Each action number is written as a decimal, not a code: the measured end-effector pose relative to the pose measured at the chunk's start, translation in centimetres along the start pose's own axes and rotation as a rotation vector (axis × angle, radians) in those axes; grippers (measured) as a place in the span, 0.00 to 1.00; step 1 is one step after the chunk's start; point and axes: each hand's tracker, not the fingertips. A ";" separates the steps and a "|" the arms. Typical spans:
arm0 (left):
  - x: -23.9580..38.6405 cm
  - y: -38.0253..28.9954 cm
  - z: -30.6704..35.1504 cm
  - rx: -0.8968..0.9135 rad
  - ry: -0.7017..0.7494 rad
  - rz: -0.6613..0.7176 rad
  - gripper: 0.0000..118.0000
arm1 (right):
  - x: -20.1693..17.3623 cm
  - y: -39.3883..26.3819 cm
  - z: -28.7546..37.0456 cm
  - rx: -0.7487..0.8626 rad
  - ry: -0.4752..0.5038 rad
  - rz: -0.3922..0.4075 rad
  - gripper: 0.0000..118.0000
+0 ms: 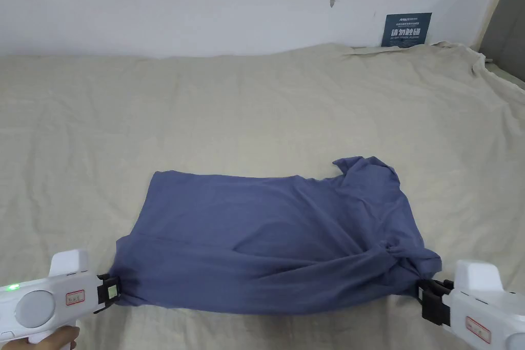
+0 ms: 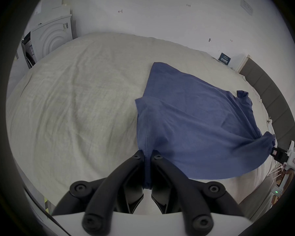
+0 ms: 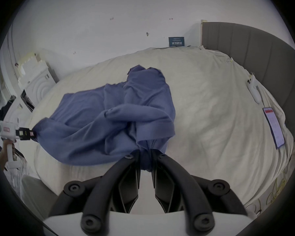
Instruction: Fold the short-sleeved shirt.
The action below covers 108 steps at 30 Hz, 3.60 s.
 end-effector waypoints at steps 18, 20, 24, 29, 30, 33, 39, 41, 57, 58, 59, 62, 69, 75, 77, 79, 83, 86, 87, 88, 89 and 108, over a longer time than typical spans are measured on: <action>-0.7 -10.9 2.4 -0.081 0.008 0.034 0.03 | 2.6 -8.5 0.4 -0.143 -0.080 -0.051 0.11; -0.4 -10.8 2.4 -0.074 0.018 0.027 0.03 | 2.0 -8.6 0.3 -0.159 -0.089 -0.057 0.11; 0.0 -10.4 2.7 -0.076 0.025 0.014 0.07 | 1.2 -8.2 1.3 -0.148 -0.091 -0.075 0.12; 1.0 -9.1 4.2 -0.046 0.065 0.010 0.85 | 0.1 -5.6 3.8 -0.062 -0.101 -0.053 0.65; 1.0 -8.8 4.6 -0.024 0.065 0.018 0.93 | -0.1 -5.0 4.3 -0.037 -0.096 -0.054 0.74; 1.6 -7.3 6.7 0.079 0.029 0.023 0.95 | -0.8 -2.6 6.4 0.068 -0.079 -0.054 0.81; 3.8 -3.6 10.7 0.246 0.019 -0.003 0.95 | -3.2 1.4 9.9 0.243 -0.072 -0.027 0.81; 4.4 -2.6 11.3 0.283 0.020 -0.032 0.94 | -3.9 2.2 10.6 0.280 -0.079 -0.017 0.81; 8.0 6.1 6.1 0.380 -0.032 -0.150 0.00 | -5.1 6.8 8.0 0.385 -0.090 0.033 0.00; 8.0 6.9 5.2 0.370 -0.032 -0.156 0.00 | -5.1 7.1 7.6 0.380 -0.095 0.041 0.00; 8.0 7.7 4.3 0.350 -0.032 -0.158 0.00 | -5.0 7.4 7.2 0.378 -0.098 0.043 0.00; 7.7 10.3 0.8 0.258 -0.050 -0.153 0.00 | -4.6 8.4 5.9 0.365 -0.089 0.033 0.00; 6.4 15.0 -7.7 0.042 -0.031 -0.112 0.26 | -3.4 10.0 2.7 0.321 -0.092 0.029 0.00; 5.7 15.7 -14.2 -0.097 0.075 -0.155 0.75 | -2.8 10.1 0.0 0.271 -0.095 0.021 0.00; 5.4 15.7 -15.8 -0.101 0.090 -0.151 0.75 | -2.6 10.0 -0.7 0.257 -0.093 0.015 0.00; 5.4 15.5 -16.6 -0.140 0.101 -0.140 0.72 | -2.5 10.0 -1.2 0.248 -0.092 0.010 0.00; 6.1 14.9 -16.5 -0.130 0.091 -0.160 0.37 | -2.3 10.2 -2.1 0.224 -0.084 0.007 0.00; 6.6 14.5 -16.0 -0.107 0.077 -0.257 0.01 | -2.0 10.8 -3.2 0.204 -0.074 0.008 0.00; 6.5 14.6 -15.8 -0.116 0.051 -0.235 0.01 | -1.9 11.1 -3.8 0.197 -0.070 0.009 0.00; 6.6 14.6 -15.5 -0.122 0.005 -0.212 0.00 | -1.7 11.6 -4.4 0.188 -0.066 0.007 0.00; 6.7 14.5 -15.2 -0.105 0.018 -0.218 0.00 | -1.5 12.1 -5.1 0.181 -0.058 0.005 0.00; 7.3 13.8 -6.0 0.073 -0.077 -0.273 0.00 | 1.9 16.0 -19.8 -0.133 -0.181 0.055 0.81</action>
